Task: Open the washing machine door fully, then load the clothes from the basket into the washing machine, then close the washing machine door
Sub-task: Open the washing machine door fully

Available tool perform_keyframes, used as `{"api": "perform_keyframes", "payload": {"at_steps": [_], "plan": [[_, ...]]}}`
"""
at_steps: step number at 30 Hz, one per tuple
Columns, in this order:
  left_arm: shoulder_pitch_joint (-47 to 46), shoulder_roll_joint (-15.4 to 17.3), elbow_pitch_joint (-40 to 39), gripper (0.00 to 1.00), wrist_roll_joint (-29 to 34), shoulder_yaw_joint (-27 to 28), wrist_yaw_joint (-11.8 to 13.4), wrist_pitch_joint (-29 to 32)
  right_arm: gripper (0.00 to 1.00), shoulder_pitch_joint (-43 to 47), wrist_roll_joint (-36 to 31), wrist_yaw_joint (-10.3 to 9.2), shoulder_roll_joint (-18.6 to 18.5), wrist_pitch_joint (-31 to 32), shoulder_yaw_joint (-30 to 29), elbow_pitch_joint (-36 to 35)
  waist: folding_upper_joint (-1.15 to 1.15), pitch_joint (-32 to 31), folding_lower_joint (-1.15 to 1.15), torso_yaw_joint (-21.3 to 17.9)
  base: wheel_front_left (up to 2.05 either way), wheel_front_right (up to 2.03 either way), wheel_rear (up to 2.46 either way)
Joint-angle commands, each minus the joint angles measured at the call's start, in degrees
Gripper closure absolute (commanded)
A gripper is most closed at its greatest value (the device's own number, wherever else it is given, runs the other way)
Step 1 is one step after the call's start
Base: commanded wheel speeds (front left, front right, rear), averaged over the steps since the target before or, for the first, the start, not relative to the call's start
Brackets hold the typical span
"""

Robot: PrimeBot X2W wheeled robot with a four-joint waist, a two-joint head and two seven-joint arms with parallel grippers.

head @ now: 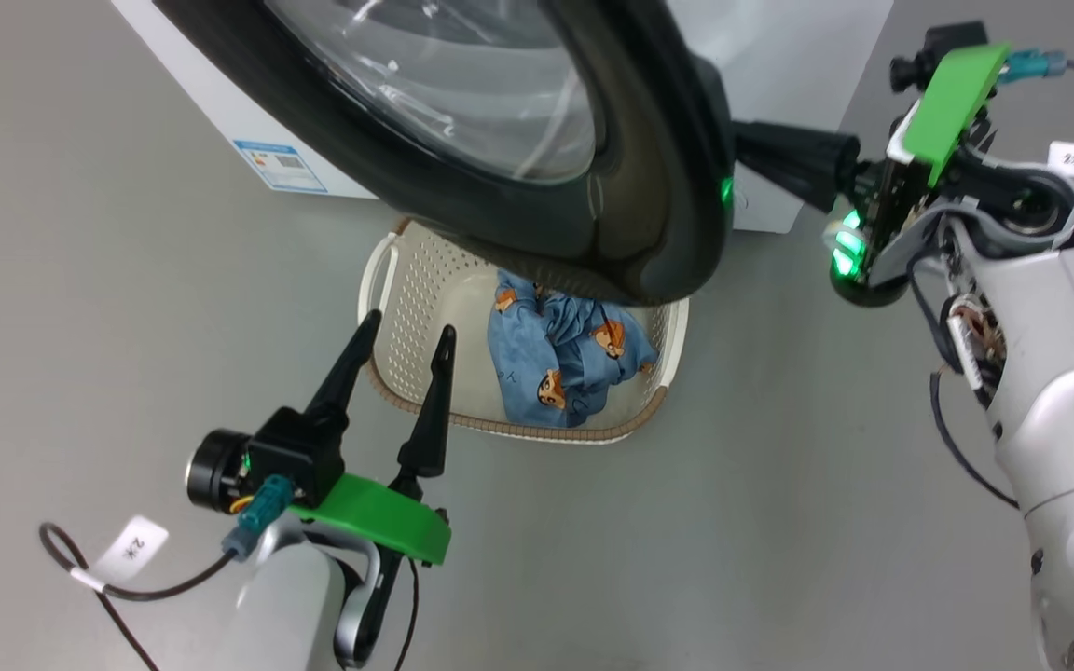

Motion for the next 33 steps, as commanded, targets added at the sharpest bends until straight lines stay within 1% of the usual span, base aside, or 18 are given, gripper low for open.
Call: {"api": "perform_keyframes", "payload": {"at_steps": [1,4,7,13,19,24,33], "plan": [[0.9,1.2,-0.6,0.00,0.7,2.0,-0.1,-0.4,1.00,1.2,1.0,0.44,1.8,0.9,1.2,-2.0,0.00,-0.6,0.00,-0.1,0.00,0.00,0.00],[1.5,1.2,-0.2,0.00,0.8,2.2,-0.2,-0.4,1.00,3.5,2.9,0.44,1.9,1.8,2.6,-3.6,0.00,-1.6,0.00,-0.1,0.00,0.00,0.00],[1.9,1.2,0.3,0.00,0.8,2.2,-0.3,-0.4,1.00,5.6,5.8,0.44,2.0,2.1,5.6,-5.4,0.00,-2.5,0.00,0.2,0.00,0.00,0.00],[2.7,1.2,0.9,0.00,0.7,2.3,-0.2,-0.4,1.00,8.7,11.9,0.44,2.0,0.5,12.4,-7.7,0.00,-4.1,0.00,0.6,0.00,0.00,0.00],[3.3,1.2,1.3,0.00,0.8,2.4,-0.3,-0.4,1.00,10.3,15.9,0.44,2.0,-2.2,17.7,-8.8,0.00,-5.5,0.00,1.0,0.00,0.00,0.00],[3.7,1.2,1.8,0.00,1.1,2.6,-0.4,-0.4,1.00,11.0,17.8,0.44,2.0,-4.9,19.7,-9.1,0.00,-6.6,0.00,0.8,0.00,0.00,0.00],[4.0,1.2,2.6,0.00,0.5,2.6,-0.5,-0.4,1.00,12.0,18.9,0.44,2.0,-7.3,20.3,-8.5,0.00,-7.9,0.00,0.6,0.00,0.00,0.00]]}}
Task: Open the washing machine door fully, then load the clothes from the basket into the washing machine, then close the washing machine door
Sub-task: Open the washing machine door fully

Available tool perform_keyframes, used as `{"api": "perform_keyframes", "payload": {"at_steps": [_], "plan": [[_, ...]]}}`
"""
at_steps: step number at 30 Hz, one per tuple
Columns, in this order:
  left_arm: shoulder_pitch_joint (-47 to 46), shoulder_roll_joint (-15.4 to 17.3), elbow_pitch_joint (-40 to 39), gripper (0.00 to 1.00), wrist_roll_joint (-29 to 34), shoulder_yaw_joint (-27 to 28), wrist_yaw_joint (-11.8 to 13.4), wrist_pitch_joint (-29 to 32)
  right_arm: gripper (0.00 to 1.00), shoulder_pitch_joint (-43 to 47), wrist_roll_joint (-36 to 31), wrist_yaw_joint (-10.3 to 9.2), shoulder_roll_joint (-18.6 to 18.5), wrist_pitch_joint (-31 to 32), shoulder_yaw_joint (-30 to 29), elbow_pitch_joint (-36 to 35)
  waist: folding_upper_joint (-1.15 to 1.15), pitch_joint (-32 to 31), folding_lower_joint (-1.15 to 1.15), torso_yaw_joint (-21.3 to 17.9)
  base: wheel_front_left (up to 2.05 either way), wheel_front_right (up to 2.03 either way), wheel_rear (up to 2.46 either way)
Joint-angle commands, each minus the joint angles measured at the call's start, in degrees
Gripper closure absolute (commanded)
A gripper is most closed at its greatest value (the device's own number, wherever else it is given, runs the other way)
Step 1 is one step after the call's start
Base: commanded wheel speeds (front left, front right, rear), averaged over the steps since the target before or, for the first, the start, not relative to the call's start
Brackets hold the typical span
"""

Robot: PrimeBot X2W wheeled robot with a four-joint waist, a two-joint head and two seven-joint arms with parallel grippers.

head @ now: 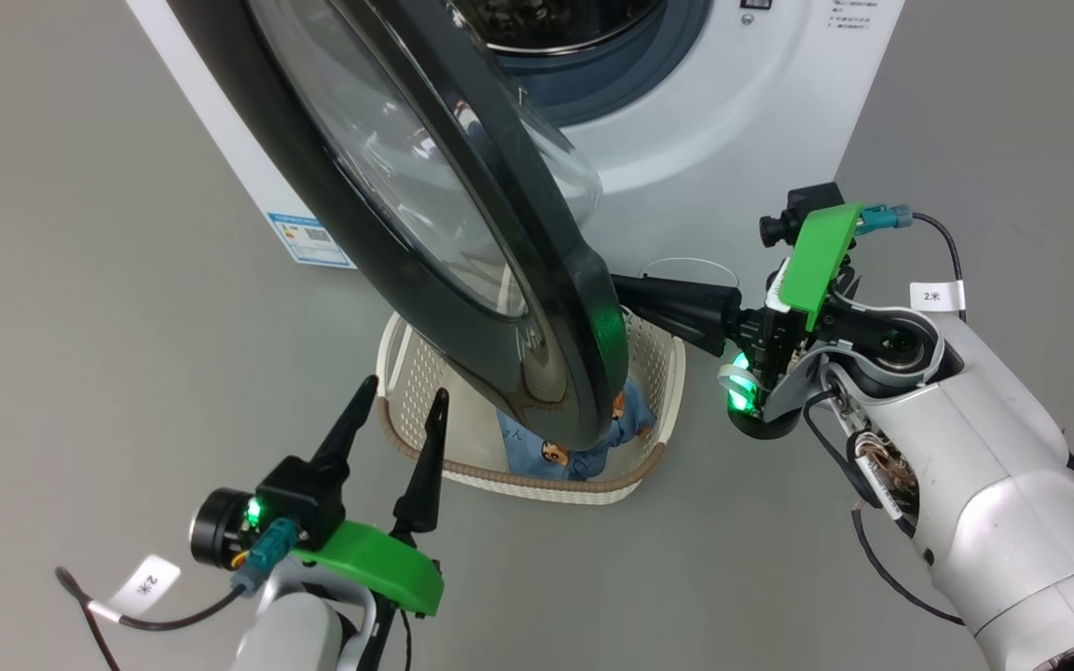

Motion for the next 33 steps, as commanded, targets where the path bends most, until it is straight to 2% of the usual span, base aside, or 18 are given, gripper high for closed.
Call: {"api": "perform_keyframes", "payload": {"at_steps": [1,4,8,10,11,16,20,23,28,33], "plan": [[0.0,1.1,-0.8,0.00,0.0,1.9,0.0,-0.4,1.00,0.6,1.0,0.44,1.4,-0.2,0.6,-1.5,0.00,-0.2,0.00,-0.1,0.00,0.00,0.00],[0.1,1.1,-0.7,0.00,0.1,2.1,0.1,-0.4,1.00,0.6,0.8,0.44,1.1,-2.2,0.0,-2.0,0.00,-0.4,0.00,-0.5,0.00,0.00,0.00],[0.2,1.1,-0.6,0.00,0.4,2.7,0.2,-0.4,1.00,1.0,-1.0,0.44,0.6,-8.6,-1.8,-4.0,0.00,-0.7,0.00,-1.5,0.00,0.00,0.00],[0.2,1.1,-0.5,0.00,0.6,3.2,0.2,-0.4,0.12,1.5,-2.4,0.44,0.2,-12.1,-2.8,-5.5,0.00,-0.8,0.00,-2.0,0.00,0.00,0.00],[0.2,1.1,-0.5,0.00,0.6,3.4,0.2,-0.4,0.00,1.9,-3.4,0.44,-0.2,-14.1,-3.2,-6.5,0.00,-0.9,0.00,-2.3,0.00,0.00,0.00],[0.6,1.1,-0.4,0.00,0.9,4.5,0.4,-0.4,0.00,4.8,-8.8,0.44,-1.9,-24.9,-5.9,-12.2,0.00,-1.7,0.00,-3.7,0.00,0.00,0.00],[1.1,1.1,-0.2,0.00,1.2,5.4,0.3,-0.4,0.00,8.2,-17.1,0.44,-4.9,-35.4,-6.2,-17.2,0.00,-2.8,0.00,-5.0,0.00,0.00,0.00],[1.7,1.2,0.1,0.00,1.6,6.2,0.2,-0.4,0.00,10.9,-26.5,0.44,-8.3,-44.7,-4.3,-19.6,0.00,-3.8,0.00,-6.1,0.00,0.00,0.00],[2.8,1.3,0.4,0.00,2.3,7.2,-0.1,-0.4,0.00,16.0,-40.5,0.44,-12.8,-58.5,-1.7,-19.7,0.00,-5.6,0.00,-7.6,0.00,0.00,0.00],[3.7,1.3,0.3,0.00,2.6,8.2,-0.3,-0.4,0.00,21.5,-55.3,0.44,-15.0,-62.6,-4.2,-17.1,0.00,-6.6,0.00,-8.7,0.00,0.00,0.00]]}}
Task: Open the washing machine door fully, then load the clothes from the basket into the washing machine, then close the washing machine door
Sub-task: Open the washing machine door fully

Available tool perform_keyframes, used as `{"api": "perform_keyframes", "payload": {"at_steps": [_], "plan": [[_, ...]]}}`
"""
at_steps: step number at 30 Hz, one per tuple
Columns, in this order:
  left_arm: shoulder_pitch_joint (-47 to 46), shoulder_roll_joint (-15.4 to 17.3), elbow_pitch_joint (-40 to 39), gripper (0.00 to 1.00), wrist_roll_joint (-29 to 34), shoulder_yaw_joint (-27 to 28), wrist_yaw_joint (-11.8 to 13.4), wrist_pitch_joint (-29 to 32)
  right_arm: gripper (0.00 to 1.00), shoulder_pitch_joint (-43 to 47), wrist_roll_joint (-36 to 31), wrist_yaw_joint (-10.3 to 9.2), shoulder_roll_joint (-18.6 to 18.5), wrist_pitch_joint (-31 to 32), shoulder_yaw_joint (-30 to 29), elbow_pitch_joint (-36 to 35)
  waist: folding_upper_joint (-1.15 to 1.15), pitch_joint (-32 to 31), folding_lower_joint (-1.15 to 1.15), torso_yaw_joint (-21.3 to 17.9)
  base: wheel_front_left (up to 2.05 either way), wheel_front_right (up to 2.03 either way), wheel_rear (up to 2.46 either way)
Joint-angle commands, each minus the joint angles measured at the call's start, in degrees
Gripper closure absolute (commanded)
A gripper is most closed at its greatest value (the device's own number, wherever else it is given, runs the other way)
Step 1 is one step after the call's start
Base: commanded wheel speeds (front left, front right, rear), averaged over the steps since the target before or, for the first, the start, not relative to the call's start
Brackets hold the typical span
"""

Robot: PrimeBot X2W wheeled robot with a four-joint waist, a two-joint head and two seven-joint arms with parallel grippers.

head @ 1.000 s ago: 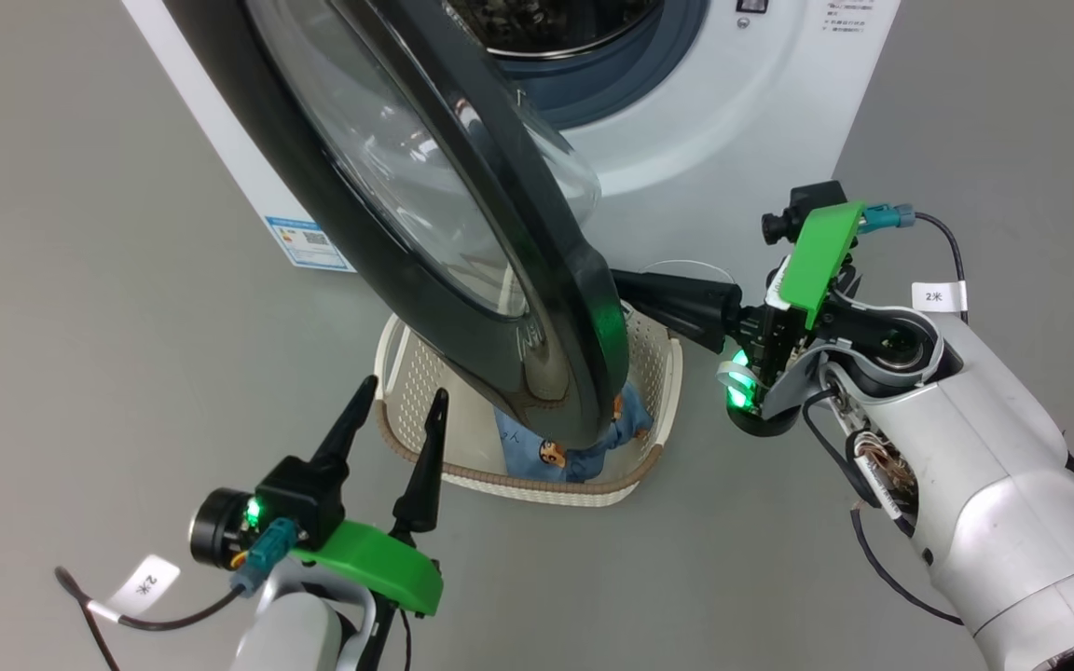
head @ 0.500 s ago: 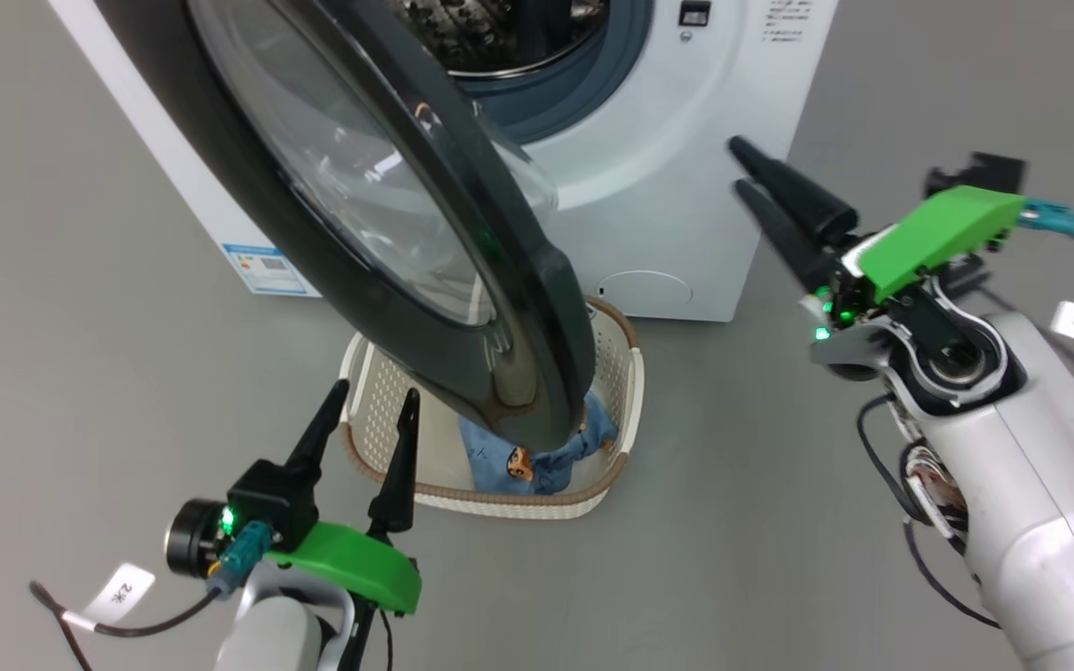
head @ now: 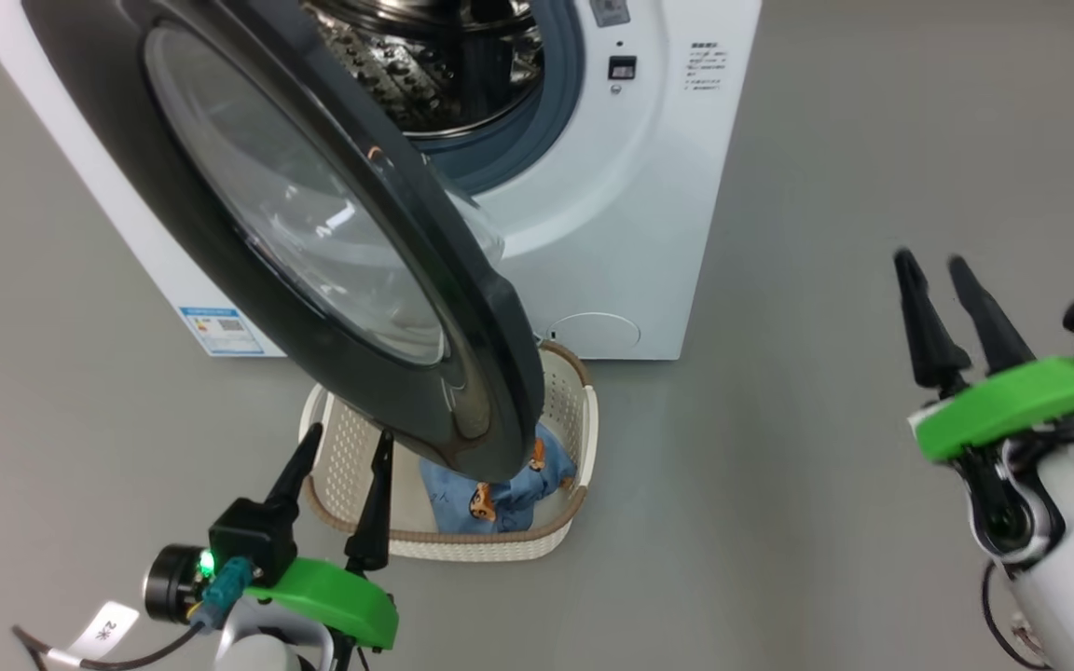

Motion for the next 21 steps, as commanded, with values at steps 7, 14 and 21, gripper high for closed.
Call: {"api": "perform_keyframes", "payload": {"at_steps": [7,14,21], "plan": [[0.9,1.1,-1.8,0.00,1.0,3.3,-0.1,-0.4,0.00,9.5,-17.7,0.43,3.1,-1.0,-10.8,-6.7,0.00,-1.1,0.00,-2.1,0.00,0.00,0.00],[1.9,1.1,-2.0,0.00,1.4,4.2,-0.4,-0.4,0.00,21.0,-34.2,0.43,9.7,-1.1,-20.2,-16.9,0.00,-1.7,0.00,-2.8,0.00,0.00,0.00],[2.4,1.1,-2.0,0.00,1.5,4.6,-0.7,-0.4,0.00,28.9,-42.4,0.43,13.3,-0.3,-23.7,-23.0,0.00,-1.9,0.00,-2.6,0.00,0.00,0.00]]}}
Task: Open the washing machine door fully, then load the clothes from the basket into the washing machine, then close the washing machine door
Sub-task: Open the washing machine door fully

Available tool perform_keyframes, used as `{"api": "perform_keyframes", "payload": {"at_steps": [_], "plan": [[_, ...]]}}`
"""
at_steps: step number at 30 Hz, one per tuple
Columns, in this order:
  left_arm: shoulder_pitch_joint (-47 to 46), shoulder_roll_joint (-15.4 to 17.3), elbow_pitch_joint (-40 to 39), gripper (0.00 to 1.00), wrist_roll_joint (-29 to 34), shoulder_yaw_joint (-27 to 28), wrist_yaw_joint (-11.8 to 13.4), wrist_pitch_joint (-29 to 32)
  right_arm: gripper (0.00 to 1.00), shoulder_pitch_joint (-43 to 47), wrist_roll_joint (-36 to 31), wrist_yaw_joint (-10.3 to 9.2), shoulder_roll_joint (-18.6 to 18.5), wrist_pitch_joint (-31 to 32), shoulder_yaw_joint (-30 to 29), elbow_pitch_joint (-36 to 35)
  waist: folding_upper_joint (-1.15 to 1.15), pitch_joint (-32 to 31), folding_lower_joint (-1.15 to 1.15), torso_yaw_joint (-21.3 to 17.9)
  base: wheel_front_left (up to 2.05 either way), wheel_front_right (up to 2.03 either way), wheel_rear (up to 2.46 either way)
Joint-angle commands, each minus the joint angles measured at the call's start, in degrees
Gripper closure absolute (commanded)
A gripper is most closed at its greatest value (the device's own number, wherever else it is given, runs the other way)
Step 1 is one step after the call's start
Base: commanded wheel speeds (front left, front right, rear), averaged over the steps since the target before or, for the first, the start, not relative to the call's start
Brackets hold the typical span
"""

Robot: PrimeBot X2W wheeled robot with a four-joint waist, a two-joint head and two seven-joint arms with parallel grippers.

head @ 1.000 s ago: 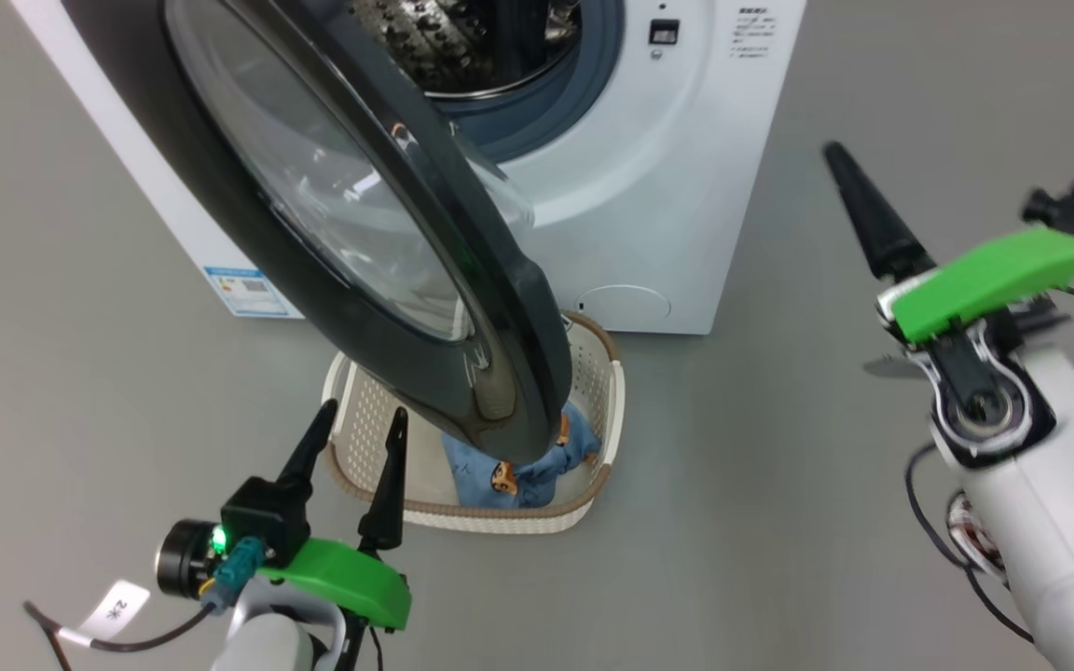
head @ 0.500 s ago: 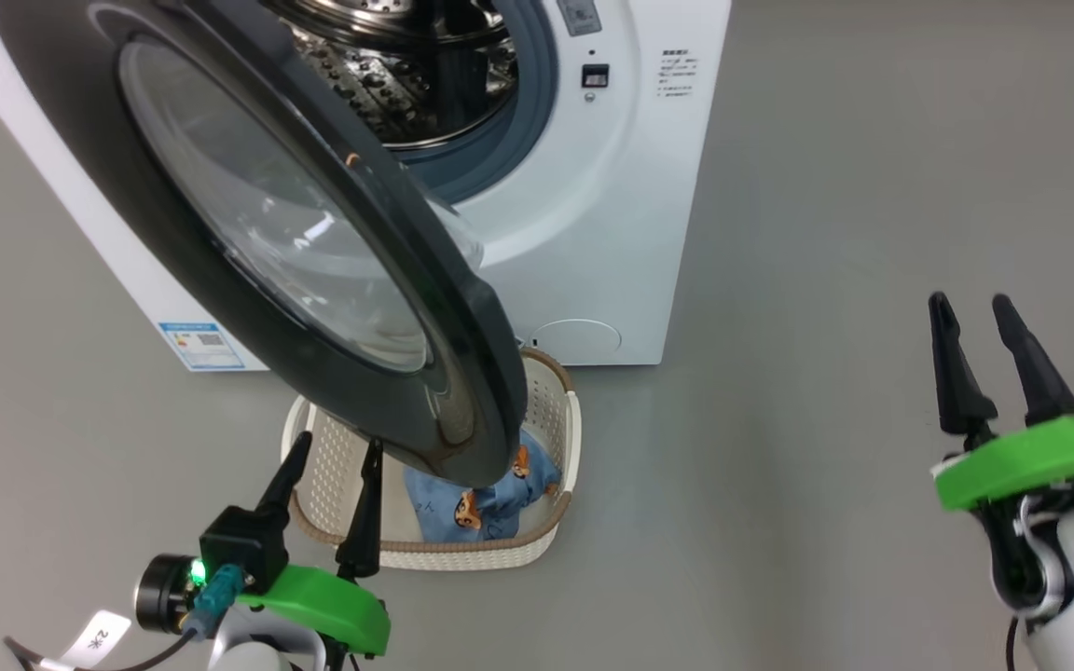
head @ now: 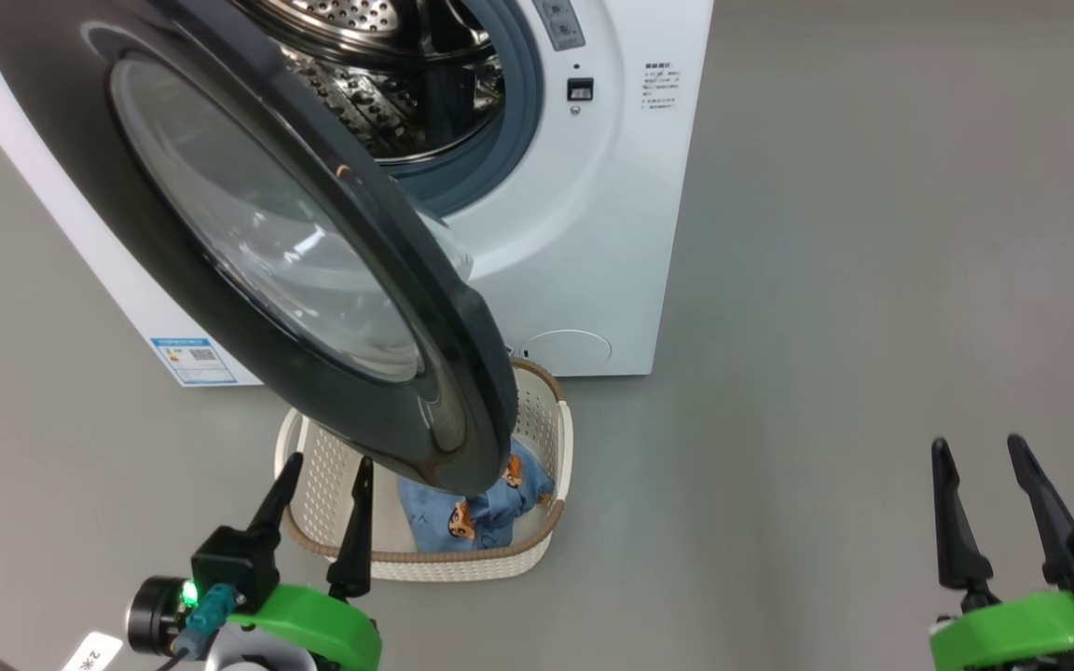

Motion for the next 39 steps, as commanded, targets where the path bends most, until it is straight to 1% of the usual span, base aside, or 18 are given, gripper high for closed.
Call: {"api": "perform_keyframes", "payload": {"at_steps": [1,10,20,29,30,31,32,33,34,37,38,39], "plan": [[-0.6,0.9,-1.7,0.00,0.5,2.0,-0.1,-0.4,0.00,-0.1,-0.8,0.42,-0.3,0.1,0.8,-2.1,0.00,0.0,0.00,0.1,0.00,0.00,0.00],[-0.1,0.9,-1.8,0.00,0.5,2.7,-0.2,-0.4,0.00,4.0,-3.0,0.42,1.2,2.6,-1.1,-5.9,0.00,-0.3,0.00,0.6,0.00,0.00,0.00],[-0.3,0.8,-2.1,0.00,0.4,2.7,-0.2,-0.4,0.00,4.4,-1.8,0.42,1.8,3.8,-1.4,-6.7,0.00,-0.2,0.00,0.9,0.00,0.00,0.00],[-1.0,0.8,-3.1,0.00,0.1,2.8,0.3,-0.4,0.00,4.4,-3.0,0.42,1.9,4.0,-1.7,-7.0,0.00,0.2,0.00,1.0,0.00,0.00,0.00],[-1.1,0.8,-3.3,0.12,0.0,2.8,0.4,-0.4,0.00,4.4,-2.9,0.42,1.9,4.1,-1.7,-7.0,0.00,0.2,0.00,1.0,0.00,0.00,0.00],[-1.3,0.8,-3.6,0.53,-0.2,2.9,0.6,-0.4,0.00,4.4,-2.9,0.42,1.9,4.1,-1.7,-7.0,0.00,0.2,0.00,1.1,0.00,0.00,0.00],[-1.5,0.8,-4.1,0.69,-0.4,3.0,0.7,-0.4,0.00,4.5,-3.0,0.42,1.9,4.2,-1.7,-7.0,0.00,0.2,0.00,1.1,0.00,0.00,0.00],[-1.7,0.8,-4.6,0.92,-0.5,3.1,0.8,-0.4,0.00,4.5,-3.0,0.42,1.9,4.2,-1.8,-7.0,0.00,0.2,0.00,1.1,0.00,0.00,0.00],[-2.0,0.8,-5.1,1.00,-0.7,3.3,1.1,-0.4,0.00,4.5,-3.2,0.42,1.9,4.3,-1.8,-7.0,0.00,0.2,0.00,1.2,0.00,0.00,0.00],[-3.2,0.8,-8.4,1.00,-1.3,3.3,2.2,-0.4,0.00,4.6,-3.5,0.42,1.9,4.4,-1.9,-7.1,0.00,0.2,0.00,1.4,0.00,0.00,0.00],[-4.3,0.8,-12.3,1.00,-1.2,2.9,3.2,-0.4,0.00,4.7,-3.7,0.42,1.9,4.4,-2.1,-7.1,0.00,0.3,0.00,1.5,0.00,0.00,0.00],[-4.8,0.8,-14.4,1.00,-1.3,2.6,3.6,-0.4,0.00,4.7,-3.8,0.42,1.9,4.6,-2.2,-7.1,0.00,0.3,0.00,1.6,0.00,0.00,0.00]]}}
